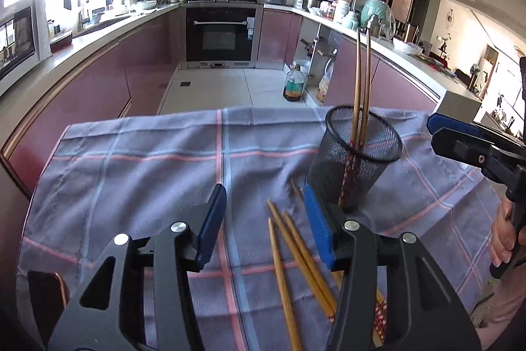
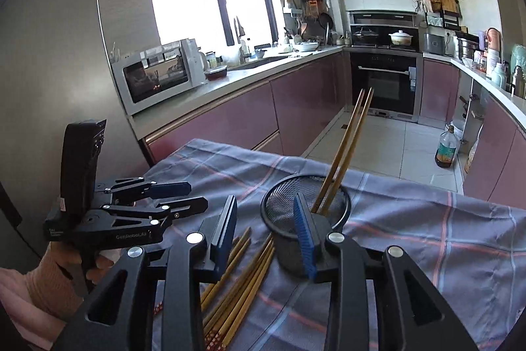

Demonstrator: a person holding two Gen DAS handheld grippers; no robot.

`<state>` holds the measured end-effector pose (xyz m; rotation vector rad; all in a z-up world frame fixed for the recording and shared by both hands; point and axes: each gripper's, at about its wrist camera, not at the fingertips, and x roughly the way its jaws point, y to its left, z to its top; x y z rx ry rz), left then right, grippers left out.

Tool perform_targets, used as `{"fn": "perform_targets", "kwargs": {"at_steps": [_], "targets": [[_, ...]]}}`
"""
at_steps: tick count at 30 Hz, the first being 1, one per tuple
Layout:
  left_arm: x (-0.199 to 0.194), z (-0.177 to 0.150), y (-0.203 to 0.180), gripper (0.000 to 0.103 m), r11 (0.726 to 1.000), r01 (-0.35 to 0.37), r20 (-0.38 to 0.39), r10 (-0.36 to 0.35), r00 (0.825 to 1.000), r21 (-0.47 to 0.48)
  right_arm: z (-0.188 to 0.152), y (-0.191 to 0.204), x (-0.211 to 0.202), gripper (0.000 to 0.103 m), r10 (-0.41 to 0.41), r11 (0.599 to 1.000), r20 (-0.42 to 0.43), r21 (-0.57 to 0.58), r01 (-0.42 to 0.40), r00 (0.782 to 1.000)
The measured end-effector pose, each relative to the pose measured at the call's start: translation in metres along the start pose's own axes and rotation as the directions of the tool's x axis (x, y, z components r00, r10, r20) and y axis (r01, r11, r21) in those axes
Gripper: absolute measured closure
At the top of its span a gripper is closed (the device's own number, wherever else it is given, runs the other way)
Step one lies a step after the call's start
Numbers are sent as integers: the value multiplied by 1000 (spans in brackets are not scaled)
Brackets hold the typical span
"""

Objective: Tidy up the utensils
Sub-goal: 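Open the right gripper to drop the chopsticks into the holder, then move the right gripper back to the pile and grasp another pair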

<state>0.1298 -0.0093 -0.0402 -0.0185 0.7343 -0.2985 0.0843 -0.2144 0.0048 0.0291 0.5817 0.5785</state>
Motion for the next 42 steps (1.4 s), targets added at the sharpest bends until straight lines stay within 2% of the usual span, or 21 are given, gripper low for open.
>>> {"fn": "perform_targets", "kwargs": {"at_steps": [7, 13, 22, 24, 28, 37, 39, 42], "targets": [[9, -51, 6, 54, 999, -26, -90, 24, 996, -18, -54, 3, 33, 70, 22, 999, -174, 43, -15, 985], [14, -72, 0, 54, 1000, -25, -124, 22, 992, -16, -79, 4, 47, 70, 13, 996, -243, 84, 8, 970], [16, -77, -9, 56, 1000, -18, -152, 16, 988, -6, -91, 4, 54, 72, -6, 994, -274, 102, 35, 962], [18, -77, -9, 57, 1000, -17, -157, 16, 987, -7, -92, 4, 56, 76, -14, 994, -279, 99, 43, 960], [21, -78, -10, 59, 1000, -17, -169, 16, 985, -3, -94, 6, 59, 77, -12, 994, -288, 101, 43, 957], [28, -78, -10, 63, 1000, -14, -185, 13, 983, -3, -93, 13, 62, 78, -68, 995, -296, 45, 85, 953], [29, -78, -10, 63, 1000, -12, -186, 12, 982, -3, -94, 13, 62, 84, -79, 995, -301, 35, 93, 950], [31, -77, -10, 63, 1000, -13, -189, 13, 982, 0, -94, 15, 63, 87, -106, 993, -309, 9, 114, 945]]}}
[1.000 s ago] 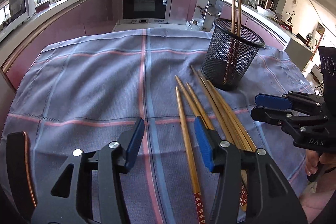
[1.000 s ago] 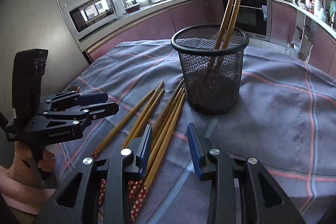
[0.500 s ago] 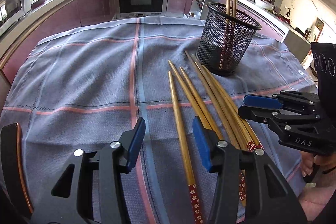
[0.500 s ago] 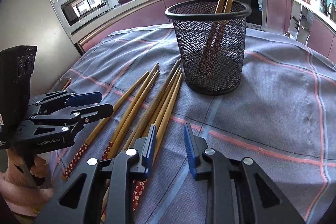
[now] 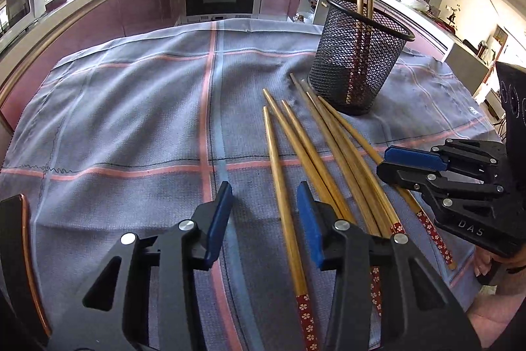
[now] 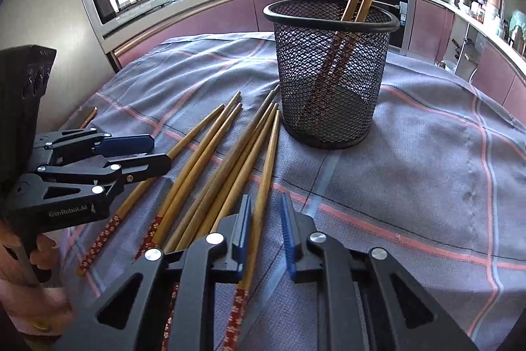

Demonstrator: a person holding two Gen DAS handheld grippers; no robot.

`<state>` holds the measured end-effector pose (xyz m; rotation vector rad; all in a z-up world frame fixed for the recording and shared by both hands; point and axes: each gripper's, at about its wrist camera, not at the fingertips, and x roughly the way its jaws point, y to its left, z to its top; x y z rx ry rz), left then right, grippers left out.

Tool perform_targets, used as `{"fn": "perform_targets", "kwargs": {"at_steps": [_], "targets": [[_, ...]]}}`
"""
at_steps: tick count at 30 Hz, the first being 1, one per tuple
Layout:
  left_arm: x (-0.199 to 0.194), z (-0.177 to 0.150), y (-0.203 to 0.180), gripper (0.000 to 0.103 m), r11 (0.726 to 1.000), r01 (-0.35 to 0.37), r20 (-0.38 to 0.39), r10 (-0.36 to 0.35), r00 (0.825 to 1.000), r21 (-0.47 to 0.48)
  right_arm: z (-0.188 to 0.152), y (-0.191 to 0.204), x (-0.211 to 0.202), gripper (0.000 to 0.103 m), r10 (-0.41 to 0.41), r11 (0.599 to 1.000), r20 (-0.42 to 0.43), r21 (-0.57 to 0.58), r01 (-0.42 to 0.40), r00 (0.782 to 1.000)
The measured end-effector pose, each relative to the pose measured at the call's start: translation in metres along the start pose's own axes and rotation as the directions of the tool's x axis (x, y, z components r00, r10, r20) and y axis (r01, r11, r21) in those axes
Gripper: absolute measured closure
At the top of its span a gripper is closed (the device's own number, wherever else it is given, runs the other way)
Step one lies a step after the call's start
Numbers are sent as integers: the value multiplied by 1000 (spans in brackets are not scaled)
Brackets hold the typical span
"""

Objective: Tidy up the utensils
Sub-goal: 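Move the right gripper back to the pile and grasp another pair, then lift the chopsticks with the right gripper and lower them into the holder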

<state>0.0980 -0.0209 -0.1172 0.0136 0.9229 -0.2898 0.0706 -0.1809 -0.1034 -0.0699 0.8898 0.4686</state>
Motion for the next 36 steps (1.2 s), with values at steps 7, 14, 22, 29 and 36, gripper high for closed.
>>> {"fn": "perform_targets", "kwargs": {"at_steps": [7, 14, 22, 29, 36], "targets": [[6, 5, -4, 64, 1000, -13, -5, 13, 1000, 17, 5, 6, 6, 87, -29, 999, -3, -27, 29, 1000], [10, 9, -6, 79, 1000, -21, -9, 21, 1000, 21, 10, 9, 10, 88, -39, 998, 0, -45, 39, 999], [10, 6, -2, 94, 1000, 5, -6, -5, 1000, -10, 9, 2, 8, 96, 1, 1000, -4, -5, -1, 1000], [7, 4, 0, 95, 999, 34, -2, -34, 999, -36, 5, -6, 0, 98, 48, 998, 4, 28, -48, 999], [-7, 4, 2, 95, 998, 56, 22, -55, 998, -42, 4, -9, -13, 98, 108, 993, 41, 46, -110, 993]]}}
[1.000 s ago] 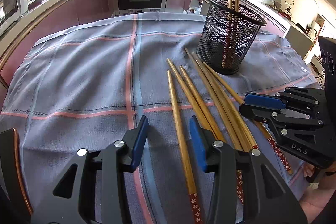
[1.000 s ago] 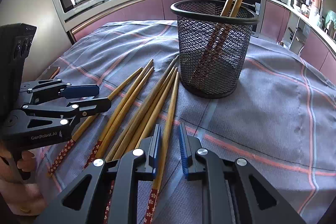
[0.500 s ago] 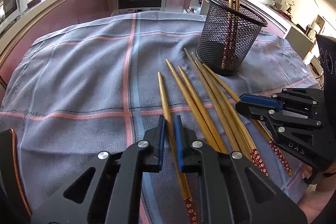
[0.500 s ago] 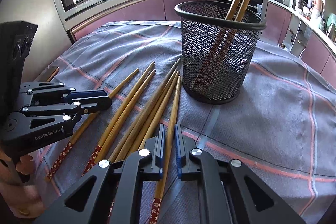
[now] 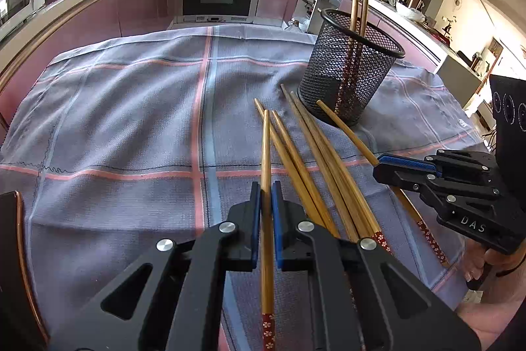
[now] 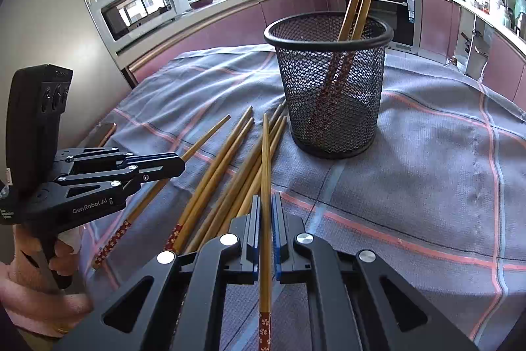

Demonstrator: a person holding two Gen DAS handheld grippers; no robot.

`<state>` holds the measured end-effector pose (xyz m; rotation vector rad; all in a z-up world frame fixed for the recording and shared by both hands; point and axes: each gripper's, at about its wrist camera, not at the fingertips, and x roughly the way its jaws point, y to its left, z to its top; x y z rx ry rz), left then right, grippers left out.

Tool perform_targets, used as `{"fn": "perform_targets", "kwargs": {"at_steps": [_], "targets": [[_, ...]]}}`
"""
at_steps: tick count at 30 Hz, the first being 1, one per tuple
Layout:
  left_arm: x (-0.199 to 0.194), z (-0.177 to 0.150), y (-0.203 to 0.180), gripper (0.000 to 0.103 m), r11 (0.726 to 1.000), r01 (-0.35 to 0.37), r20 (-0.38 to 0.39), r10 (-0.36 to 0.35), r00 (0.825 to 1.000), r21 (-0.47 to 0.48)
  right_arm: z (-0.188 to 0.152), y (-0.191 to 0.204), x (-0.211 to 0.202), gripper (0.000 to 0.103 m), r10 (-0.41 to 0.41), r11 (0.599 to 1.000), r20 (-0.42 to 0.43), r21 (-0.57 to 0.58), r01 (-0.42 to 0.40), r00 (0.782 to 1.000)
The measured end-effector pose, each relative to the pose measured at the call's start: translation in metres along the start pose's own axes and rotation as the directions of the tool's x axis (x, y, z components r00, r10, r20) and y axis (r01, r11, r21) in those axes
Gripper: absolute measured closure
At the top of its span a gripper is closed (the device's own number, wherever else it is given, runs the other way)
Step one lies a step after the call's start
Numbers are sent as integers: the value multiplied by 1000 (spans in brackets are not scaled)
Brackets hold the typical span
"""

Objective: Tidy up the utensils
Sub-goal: 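Lift the chopsticks with the right gripper and lower them into the holder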

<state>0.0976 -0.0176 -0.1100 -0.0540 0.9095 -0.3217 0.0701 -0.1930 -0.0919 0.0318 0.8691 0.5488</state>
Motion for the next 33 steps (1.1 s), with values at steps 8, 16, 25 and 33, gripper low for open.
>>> {"fn": "perform_targets", "kwargs": {"at_steps": [8, 16, 25, 33], "targets": [[-27, 6, 1, 95, 997, 78, 49, -78, 996, -8, 3, 1, -23, 98, 59, 998, 71, 15, -61, 996], [-54, 13, -5, 95, 988, 152, 107, -152, 983, 6, 10, 2, -46, 98, 86, 996, 156, 19, -90, 984], [-82, 18, -2, 96, 964, 266, 164, -262, 951, -6, 15, -6, -65, 98, 108, 992, 223, 42, -120, 969], [-111, 29, -2, 96, 942, 335, 237, -328, 915, 12, 21, -11, -83, 98, 108, 991, 288, 41, -125, 952]]}}
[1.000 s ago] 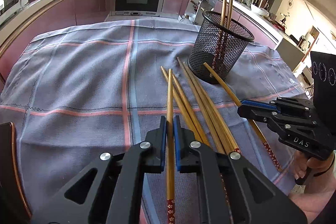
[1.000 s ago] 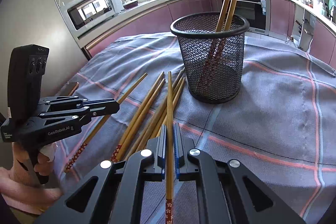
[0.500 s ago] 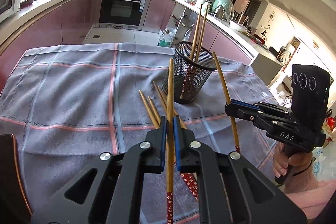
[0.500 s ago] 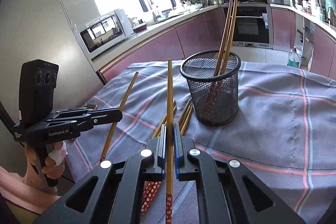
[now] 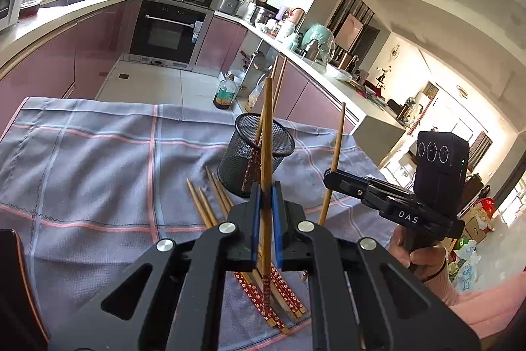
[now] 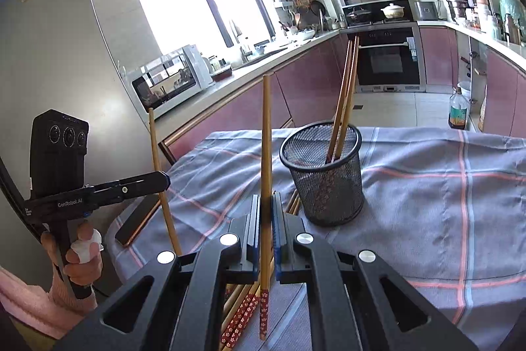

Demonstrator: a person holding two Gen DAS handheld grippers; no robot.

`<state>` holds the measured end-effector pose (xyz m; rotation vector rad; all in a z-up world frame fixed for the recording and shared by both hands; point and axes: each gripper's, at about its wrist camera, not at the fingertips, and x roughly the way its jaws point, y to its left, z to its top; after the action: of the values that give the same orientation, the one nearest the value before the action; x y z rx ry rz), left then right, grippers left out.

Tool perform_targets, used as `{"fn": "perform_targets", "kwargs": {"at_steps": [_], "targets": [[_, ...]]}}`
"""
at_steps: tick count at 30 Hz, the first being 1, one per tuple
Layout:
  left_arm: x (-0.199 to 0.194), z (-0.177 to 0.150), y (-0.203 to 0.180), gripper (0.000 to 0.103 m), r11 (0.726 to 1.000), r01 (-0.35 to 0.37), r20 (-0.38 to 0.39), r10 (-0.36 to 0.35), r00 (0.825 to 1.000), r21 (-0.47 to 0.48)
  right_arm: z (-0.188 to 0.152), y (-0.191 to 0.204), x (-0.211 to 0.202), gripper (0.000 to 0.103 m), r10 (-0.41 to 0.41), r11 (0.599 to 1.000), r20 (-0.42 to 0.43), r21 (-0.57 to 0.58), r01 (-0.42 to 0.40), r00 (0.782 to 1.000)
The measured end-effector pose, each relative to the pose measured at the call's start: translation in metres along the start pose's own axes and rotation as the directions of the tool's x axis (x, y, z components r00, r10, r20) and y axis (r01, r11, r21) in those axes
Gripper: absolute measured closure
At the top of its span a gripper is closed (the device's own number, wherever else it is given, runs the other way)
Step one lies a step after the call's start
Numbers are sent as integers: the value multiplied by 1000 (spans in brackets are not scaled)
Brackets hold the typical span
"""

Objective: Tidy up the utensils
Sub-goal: 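Lift the chopsticks with the right gripper and lower them into the holder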

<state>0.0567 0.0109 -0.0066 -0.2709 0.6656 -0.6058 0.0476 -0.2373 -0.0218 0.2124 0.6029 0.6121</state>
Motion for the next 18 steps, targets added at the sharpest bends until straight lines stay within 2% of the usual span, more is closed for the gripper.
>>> {"fn": "perform_targets", "kwargs": {"at_steps": [7, 18], "targets": [[-7, 21, -5, 96, 1000, 11, 62, -12, 998, 9, 15, -1, -9, 98, -7, 1000, 49, -10, 7, 999], [4, 58, -13, 96, 1000, 21, 98, -23, 995, 23, 43, -1, -16, 98, -43, 998, 116, -43, 49, 992]]}}
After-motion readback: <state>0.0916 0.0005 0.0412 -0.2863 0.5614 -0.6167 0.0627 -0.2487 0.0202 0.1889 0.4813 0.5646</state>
